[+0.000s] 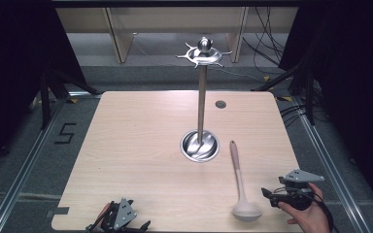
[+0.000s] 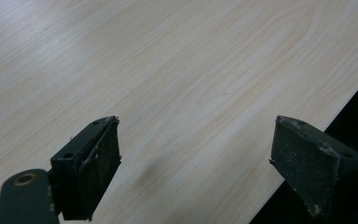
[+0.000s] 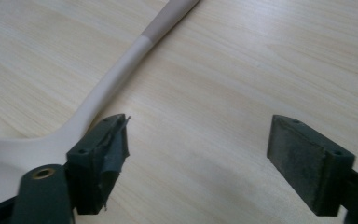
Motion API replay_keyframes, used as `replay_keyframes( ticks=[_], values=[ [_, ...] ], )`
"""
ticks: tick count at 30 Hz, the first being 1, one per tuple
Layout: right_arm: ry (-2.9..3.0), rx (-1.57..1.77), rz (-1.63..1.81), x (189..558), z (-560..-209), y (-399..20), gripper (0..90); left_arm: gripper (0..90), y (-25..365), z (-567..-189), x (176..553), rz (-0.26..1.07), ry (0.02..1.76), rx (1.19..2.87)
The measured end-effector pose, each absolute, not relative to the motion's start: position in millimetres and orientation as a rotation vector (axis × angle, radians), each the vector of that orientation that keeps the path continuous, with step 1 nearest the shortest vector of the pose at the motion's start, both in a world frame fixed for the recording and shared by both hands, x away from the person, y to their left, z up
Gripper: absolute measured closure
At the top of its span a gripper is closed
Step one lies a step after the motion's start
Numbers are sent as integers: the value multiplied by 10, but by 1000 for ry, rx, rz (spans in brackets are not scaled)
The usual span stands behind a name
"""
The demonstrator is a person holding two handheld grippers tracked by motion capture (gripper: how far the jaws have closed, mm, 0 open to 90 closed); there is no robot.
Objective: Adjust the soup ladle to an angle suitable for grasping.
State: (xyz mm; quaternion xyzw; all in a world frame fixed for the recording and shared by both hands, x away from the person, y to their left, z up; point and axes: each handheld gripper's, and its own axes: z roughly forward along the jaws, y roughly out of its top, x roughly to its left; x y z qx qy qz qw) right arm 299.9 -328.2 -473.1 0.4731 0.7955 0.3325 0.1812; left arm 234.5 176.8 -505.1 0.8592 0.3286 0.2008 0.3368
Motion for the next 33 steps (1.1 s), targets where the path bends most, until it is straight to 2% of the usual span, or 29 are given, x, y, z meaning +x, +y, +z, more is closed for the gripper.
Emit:
replay_keyframes(
  ticks=[4,5,7,12,16,19,22,28,30,33],
  values=[
    [2275,1381,959,3024,-4694,-3230,193,149,1770,-5050,2345,525,858,2242],
    [2288,1273,954,3076,-4715,-3260,203,148,1769,-5051,2344,524,864,2236],
    [2305,1321,950,3078,-4683,-3236,253,148,1793,-5034,2361,537,825,2264],
    [2366,1306,926,3078,-4639,-3197,292,148,1794,-5057,2367,524,856,2247],
    [2336,1337,918,3076,-4581,-3088,355,149,1788,-5060,2362,530,865,2251],
    [2323,1370,930,3085,-4542,-3015,358,148,1791,-5061,2364,525,862,2247],
    [2410,1253,870,3212,-4464,-2906,397,148,1790,-5065,2363,524,866,2245],
    [2516,1251,764,3405,-4442,-2681,456,148,1814,-5042,2387,565,814,2269],
    [2542,1282,735,3469,-4434,-2626,464,149,1799,-5050,2359,519,859,2246],
    [2557,1303,723,3567,-4447,-2583,486,148,1810,-5039,2372,538,828,2263]
  ],
)
